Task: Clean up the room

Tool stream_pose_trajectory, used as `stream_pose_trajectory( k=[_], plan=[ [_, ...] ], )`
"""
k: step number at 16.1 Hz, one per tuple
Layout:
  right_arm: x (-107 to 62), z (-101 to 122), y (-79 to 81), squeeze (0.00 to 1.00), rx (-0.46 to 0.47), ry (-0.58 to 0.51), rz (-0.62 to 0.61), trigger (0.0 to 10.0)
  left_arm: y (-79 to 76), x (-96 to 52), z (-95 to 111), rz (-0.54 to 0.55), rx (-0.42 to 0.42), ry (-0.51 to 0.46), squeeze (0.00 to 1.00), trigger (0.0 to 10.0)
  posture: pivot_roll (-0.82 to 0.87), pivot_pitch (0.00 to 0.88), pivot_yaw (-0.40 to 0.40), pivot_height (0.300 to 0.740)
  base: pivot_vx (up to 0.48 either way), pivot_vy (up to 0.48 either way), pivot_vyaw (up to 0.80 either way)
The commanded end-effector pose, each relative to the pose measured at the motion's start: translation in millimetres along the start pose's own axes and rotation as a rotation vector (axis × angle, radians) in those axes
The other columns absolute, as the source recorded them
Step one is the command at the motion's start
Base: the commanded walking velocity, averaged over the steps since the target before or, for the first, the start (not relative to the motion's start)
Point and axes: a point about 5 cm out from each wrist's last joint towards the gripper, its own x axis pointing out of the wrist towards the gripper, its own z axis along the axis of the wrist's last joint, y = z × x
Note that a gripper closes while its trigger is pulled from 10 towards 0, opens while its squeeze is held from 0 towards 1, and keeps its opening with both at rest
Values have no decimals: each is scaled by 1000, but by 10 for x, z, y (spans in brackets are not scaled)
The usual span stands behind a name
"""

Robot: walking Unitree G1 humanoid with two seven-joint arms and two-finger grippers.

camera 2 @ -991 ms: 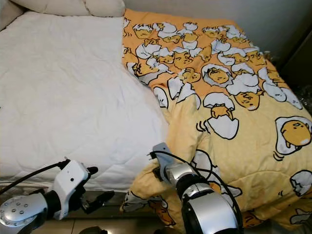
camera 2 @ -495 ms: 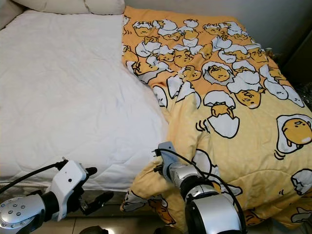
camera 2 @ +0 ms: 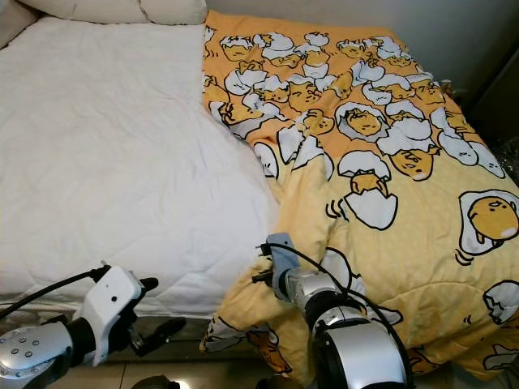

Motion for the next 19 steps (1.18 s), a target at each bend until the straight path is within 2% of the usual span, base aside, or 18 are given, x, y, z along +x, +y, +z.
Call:
stream_pose_trajectory(
  k=[1,4,6,7,9,10,11,12,15,16,18,19],
  plan=[
    [-6,88,54,0,20,-38,78,0,23,-17,5,2,8,-5,0,10000,98,44,-84,740,0,0,0],
    [-38,158,70,0,21,-74,189,0,19,-25,-2,3,5,-3,0,10000,97,45,-85,740,0,0,0],
    [-64,236,182,0,-18,-106,359,0,14,-38,-11,3,2,-1,0,10000,100,51,-88,740,0,0,0],
    [-79,271,305,0,-44,-107,487,0,10,-45,-18,4,-1,0,0,10000,100,50,-87,740,0,0,0],
    [-102,311,487,0,-84,-103,647,0,4,-51,-24,4,-4,0,0,10000,99,48,-85,740,0,0,0],
    [-151,379,718,0,-112,-110,829,0,0,-55,-29,5,-5,1,0,10000,102,45,-82,740,0,0,0],
    [-173,400,790,0,-119,-113,886,0,-1,-56,-30,5,-5,2,0,10000,103,45,-81,740,0,0,0],
    [-265,449,963,0,-157,-112,1042,0,3,-61,-31,7,-5,3,0,10000,104,45,-80,740,0,0,0],
    [-518,452,1168,0,-285,-92,1285,0,13,-73,-33,11,-6,3,0,10000,102,40,-81,740,0,0,0],
    [-609,416,1176,0,-339,-68,1346,0,15,-72,-35,11,-6,2,0,10000,99,39,-82,740,0,0,0],
    [-592,279,1073,0,-466,-4,1283,0,11,-64,-38,9,-7,0,0,10000,92,37,-82,740,0,0,0],
    [-581,198,1005,0,-507,20,1215,2118,8,-61,-36,8,-6,-1,0,10000,93,37,-82,740,0,0,0]
  ],
)
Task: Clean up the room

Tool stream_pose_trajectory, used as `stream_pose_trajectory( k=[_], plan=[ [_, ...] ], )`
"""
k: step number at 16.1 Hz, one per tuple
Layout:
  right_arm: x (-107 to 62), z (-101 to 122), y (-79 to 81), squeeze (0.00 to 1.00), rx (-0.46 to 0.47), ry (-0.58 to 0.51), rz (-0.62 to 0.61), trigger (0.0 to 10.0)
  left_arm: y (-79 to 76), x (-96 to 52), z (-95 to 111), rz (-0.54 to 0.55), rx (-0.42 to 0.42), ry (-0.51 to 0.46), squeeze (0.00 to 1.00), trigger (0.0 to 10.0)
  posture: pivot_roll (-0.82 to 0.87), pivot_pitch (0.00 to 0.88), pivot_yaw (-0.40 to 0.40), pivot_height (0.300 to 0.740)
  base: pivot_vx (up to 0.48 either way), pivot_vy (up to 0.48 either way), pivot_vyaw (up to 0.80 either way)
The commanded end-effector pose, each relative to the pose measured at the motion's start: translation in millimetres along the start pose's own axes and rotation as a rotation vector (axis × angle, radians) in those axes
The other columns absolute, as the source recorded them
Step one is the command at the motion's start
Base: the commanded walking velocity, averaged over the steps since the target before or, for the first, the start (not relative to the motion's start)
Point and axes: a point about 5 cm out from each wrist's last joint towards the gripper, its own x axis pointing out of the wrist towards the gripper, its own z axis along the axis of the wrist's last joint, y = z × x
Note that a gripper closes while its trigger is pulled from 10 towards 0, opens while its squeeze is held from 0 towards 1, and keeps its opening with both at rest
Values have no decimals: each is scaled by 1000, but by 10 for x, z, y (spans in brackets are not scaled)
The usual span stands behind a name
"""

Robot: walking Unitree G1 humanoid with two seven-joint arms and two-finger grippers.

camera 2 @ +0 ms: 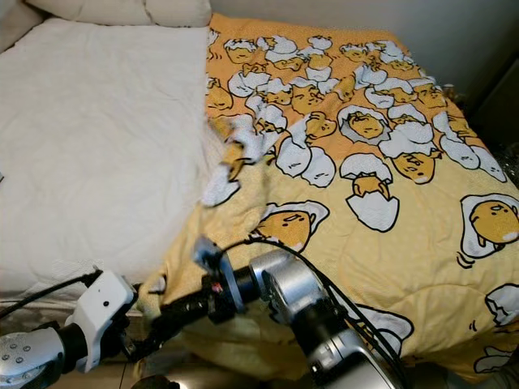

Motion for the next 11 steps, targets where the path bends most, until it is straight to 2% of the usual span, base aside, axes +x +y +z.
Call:
stream_pose_trajectory(
  k=[1,2,3,4,10,11],
  plan=[
    [-27,-111,5,0,-7,81,-45,3216,24,-11,53,13,18,-24,0,10000,93,37,-82,740,0,0,0],
    [-50,-178,15,0,-27,116,-65,8627,28,-9,53,13,19,-24,0,10000,93,32,-81,740,0,0,0],
    [-64,-234,0,212,-21,137,-110,10000,36,-9,51,14,20,-24,0,10000,93,33,-79,740,0,0,0],
    [-72,-252,-12,1000,-2,133,-133,10000,40,-8,49,14,21,-23,0,10000,93,33,-78,740,0,0,0],
    [-105,-125,-11,1000,10,24,-165,10000,68,-7,41,5,30,-16,0,10000,89,27,-66,740,0,0,0],
    [-121,-111,-43,1000,-11,21,-209,10000,77,2,46,7,27,-20,0,10000,89,25,-65,740,0,0,0]
  ],
)
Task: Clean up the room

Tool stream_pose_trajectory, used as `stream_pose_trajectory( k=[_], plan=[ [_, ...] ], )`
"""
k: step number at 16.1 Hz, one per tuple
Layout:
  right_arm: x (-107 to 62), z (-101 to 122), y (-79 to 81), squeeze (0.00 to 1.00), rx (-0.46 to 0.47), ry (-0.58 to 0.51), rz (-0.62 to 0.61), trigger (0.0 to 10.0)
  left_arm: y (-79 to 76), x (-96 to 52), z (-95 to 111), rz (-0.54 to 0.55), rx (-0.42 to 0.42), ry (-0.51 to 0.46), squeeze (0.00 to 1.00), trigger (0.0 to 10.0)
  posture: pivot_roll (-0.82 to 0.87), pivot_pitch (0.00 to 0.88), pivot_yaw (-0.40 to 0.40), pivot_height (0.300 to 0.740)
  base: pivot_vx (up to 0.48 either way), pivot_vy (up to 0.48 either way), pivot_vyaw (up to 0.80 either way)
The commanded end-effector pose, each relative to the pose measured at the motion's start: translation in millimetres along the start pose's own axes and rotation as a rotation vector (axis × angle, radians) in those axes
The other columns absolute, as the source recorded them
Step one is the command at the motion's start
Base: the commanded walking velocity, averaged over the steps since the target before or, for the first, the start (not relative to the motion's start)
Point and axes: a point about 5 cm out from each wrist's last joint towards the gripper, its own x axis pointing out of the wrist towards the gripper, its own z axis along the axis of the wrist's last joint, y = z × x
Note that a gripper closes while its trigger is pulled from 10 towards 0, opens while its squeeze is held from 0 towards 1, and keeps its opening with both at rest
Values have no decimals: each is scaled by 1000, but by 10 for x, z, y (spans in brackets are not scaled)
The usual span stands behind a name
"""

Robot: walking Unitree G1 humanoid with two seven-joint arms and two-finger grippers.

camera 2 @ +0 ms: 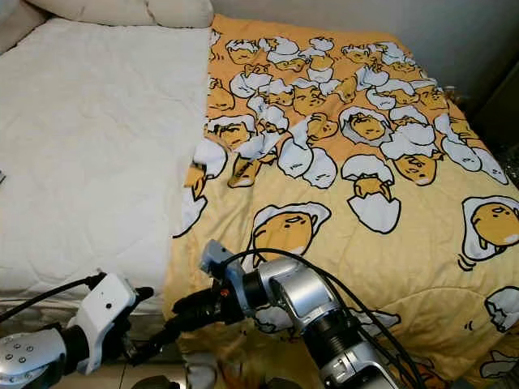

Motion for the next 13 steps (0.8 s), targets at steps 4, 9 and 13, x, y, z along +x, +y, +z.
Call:
stream_pose_trajectory(
  k=[4,9,13],
  plan=[
    [-223,7,-223,1000,-52,-94,-405,10000,111,53,58,74,-18,-57,0,10000,80,0,-60,740,0,0,0],
    [-908,-257,-240,1000,94,-248,-882,10000,281,384,81,195,-128,-126,0,10000,9,0,-46,740,0,0,0],
    [-1189,-319,-88,1000,63,-214,-930,10000,382,714,79,92,-142,-107,1000,10000,-43,6,-20,740,0,0,0]
  ],
)
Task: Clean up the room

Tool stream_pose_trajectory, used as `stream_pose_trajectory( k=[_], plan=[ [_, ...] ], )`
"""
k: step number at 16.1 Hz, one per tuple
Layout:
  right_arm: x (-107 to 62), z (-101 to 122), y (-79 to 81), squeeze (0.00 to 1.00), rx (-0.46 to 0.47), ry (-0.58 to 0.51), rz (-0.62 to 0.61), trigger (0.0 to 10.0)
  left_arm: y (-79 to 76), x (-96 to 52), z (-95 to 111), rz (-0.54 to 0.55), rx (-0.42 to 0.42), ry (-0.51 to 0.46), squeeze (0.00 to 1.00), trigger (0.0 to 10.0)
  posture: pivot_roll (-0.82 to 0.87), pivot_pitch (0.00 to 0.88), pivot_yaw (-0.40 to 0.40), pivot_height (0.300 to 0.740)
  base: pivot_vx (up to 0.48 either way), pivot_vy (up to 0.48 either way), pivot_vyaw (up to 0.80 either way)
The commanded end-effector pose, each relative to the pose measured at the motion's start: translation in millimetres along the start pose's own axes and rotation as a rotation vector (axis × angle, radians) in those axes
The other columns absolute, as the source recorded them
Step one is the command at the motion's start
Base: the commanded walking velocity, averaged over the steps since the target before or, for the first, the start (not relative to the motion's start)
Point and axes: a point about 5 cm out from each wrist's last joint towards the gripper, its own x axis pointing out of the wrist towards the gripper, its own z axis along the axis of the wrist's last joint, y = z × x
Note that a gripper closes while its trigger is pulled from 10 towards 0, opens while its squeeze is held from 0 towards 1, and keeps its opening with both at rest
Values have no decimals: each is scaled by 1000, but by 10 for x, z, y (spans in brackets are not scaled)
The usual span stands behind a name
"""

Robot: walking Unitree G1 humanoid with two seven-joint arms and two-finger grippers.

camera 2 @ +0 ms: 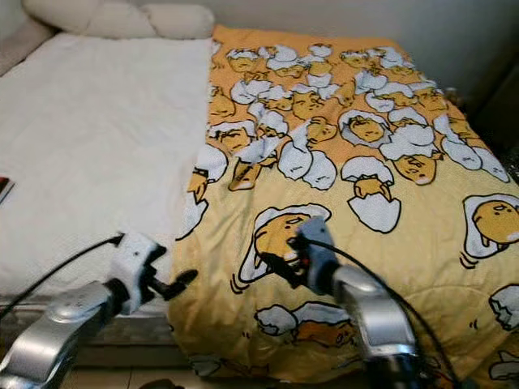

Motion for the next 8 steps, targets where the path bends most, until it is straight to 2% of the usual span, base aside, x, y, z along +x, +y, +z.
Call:
stream_pose_trajectory(
  k=[1,5,7,8],
  plan=[
    [-116,84,-13,1000,-19,-2,47,10000,52,87,-52,-29,14,41,1000,10000,-57,19,-10,740,0,0,0],
    [-406,170,55,1000,-76,85,214,10000,345,310,-263,23,-21,144,1000,10000,-98,54,10,740,0,0,0],
    [-494,214,109,1000,-74,101,280,10000,322,377,-287,-2,-45,139,1000,10000,-109,63,6,740,0,0,0],
    [-531,216,135,1000,-89,132,307,10000,309,435,-333,-15,-26,158,1000,10000,-115,72,1,740,0,0,0]
  ],
)
